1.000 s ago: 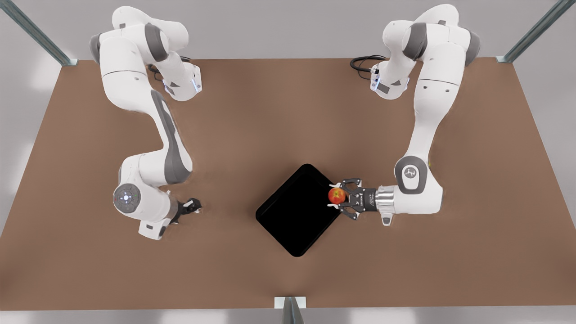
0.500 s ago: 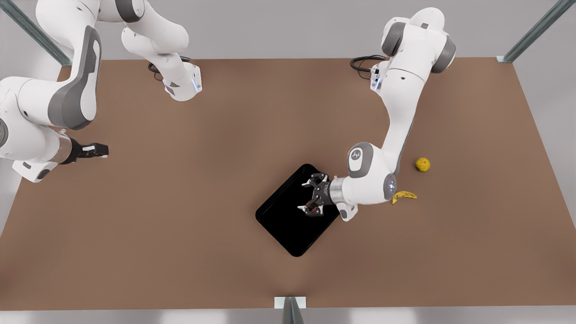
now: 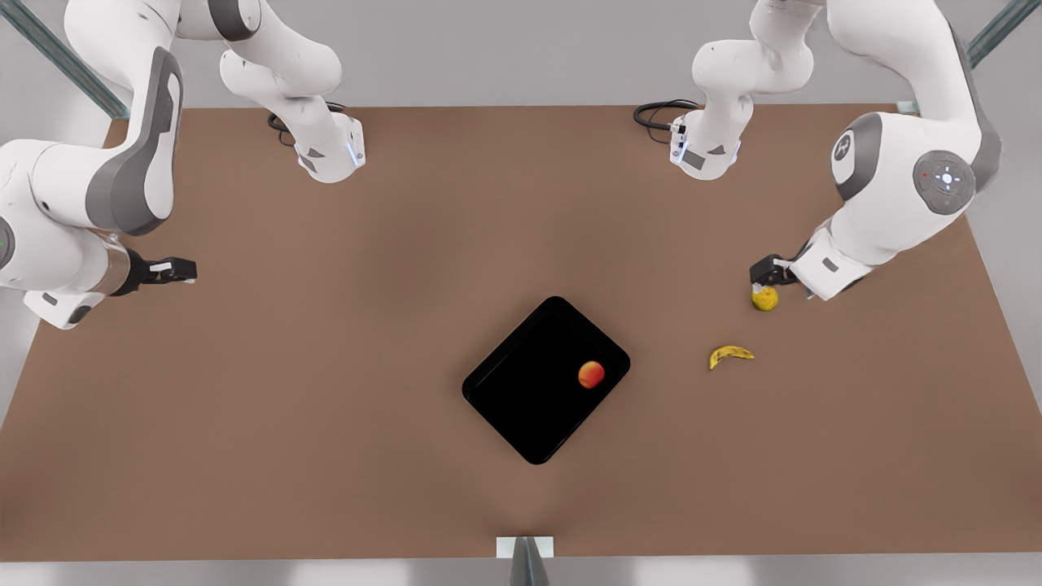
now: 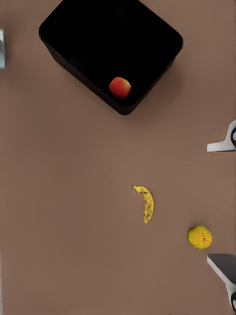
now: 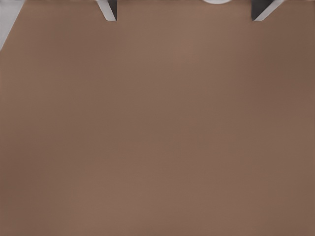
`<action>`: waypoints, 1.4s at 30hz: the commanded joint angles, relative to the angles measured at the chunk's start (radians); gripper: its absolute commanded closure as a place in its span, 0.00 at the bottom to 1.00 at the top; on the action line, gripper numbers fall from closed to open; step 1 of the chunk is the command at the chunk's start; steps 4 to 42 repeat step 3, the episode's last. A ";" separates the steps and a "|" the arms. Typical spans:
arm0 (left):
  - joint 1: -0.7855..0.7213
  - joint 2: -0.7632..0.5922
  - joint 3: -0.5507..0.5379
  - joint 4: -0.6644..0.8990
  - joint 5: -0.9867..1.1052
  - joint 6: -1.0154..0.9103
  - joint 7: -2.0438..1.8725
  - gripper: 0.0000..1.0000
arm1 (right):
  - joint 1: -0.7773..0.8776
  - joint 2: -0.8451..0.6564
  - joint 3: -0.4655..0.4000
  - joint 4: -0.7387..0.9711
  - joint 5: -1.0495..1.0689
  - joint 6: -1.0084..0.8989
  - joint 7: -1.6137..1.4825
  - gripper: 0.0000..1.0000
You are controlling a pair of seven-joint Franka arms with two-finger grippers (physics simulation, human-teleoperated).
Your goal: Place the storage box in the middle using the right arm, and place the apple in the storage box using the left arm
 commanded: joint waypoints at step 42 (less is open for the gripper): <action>0.000 0.001 0.005 -0.003 0.034 -0.002 -0.005 0.00 | 0.000 0.000 0.000 0.000 0.000 0.000 -0.001 0.00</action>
